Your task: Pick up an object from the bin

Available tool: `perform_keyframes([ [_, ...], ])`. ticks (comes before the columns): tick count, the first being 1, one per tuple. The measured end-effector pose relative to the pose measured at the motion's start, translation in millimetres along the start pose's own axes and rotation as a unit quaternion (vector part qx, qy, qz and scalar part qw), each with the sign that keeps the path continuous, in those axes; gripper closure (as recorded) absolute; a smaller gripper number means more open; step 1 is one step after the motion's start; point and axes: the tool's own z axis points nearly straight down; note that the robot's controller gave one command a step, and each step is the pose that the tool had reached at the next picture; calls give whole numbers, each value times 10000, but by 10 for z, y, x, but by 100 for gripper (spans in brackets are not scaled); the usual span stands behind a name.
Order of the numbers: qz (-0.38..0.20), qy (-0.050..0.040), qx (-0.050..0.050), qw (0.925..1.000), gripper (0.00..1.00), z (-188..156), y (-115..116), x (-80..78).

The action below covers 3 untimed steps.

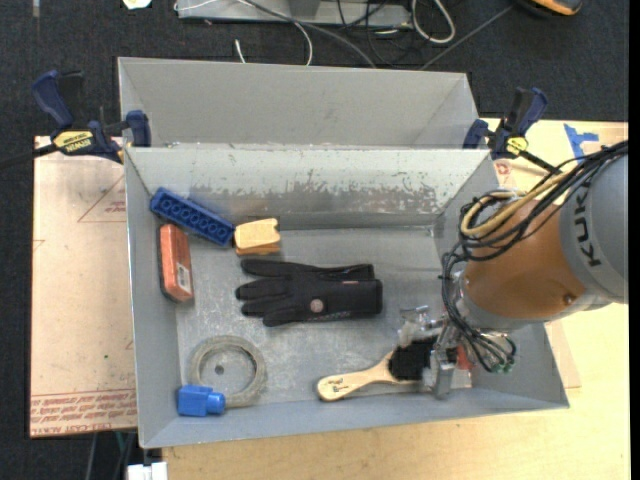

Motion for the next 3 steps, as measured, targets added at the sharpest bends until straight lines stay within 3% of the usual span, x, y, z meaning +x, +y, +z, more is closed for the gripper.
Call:
perform_keyframes([
  [1,-5,-1,0,10000,100,0,0,0],
  [3,0,55,-25,10000,100,-729,17,14],
])
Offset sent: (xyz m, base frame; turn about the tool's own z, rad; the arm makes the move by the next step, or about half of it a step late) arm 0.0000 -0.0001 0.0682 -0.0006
